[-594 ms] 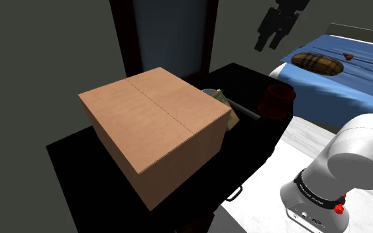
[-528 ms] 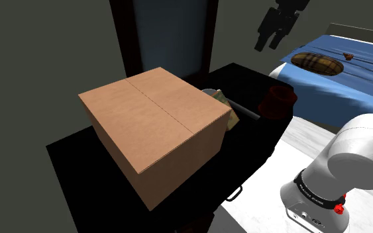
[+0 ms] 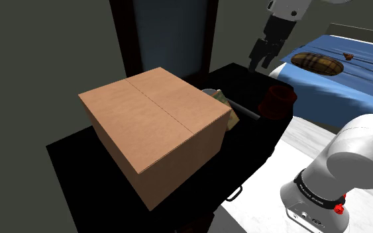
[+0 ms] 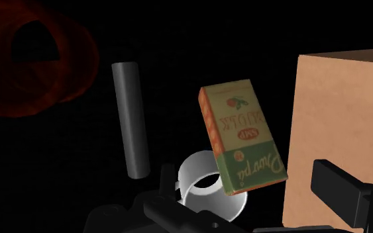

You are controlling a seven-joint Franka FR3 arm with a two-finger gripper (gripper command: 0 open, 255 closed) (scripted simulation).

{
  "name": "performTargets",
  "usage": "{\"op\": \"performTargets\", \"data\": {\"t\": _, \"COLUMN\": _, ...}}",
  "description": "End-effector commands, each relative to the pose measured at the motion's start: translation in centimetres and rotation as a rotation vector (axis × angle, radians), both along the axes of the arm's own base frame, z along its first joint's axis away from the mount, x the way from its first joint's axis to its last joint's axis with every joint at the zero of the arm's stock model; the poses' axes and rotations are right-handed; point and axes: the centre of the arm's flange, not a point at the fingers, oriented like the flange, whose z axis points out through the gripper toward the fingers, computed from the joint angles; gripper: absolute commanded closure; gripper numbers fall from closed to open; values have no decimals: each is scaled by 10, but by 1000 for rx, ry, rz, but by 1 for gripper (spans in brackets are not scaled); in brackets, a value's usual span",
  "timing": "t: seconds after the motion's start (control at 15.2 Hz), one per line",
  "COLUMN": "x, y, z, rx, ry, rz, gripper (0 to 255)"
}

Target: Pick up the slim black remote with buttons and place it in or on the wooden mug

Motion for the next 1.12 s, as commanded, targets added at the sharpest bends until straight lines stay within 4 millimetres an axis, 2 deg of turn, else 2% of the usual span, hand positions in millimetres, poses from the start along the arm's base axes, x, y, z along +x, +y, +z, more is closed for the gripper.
{"op": "performTargets", "data": {"t": 0.0, "x": 8, "y": -9, "z": -26, "rx": -4, "ry": 11, "rz": -1, "gripper": 0}}
{"op": "performTargets", "data": {"t": 0.92, "x": 44, "y": -76, "z": -194, "rx": -34, "ry": 97, "rz": -9, "gripper": 0}}
{"op": "performTargets", "data": {"t": 1.06, "x": 46, "y": -79, "z": -209, "rx": -36, "ry": 102, "rz": -9, "gripper": 0}}
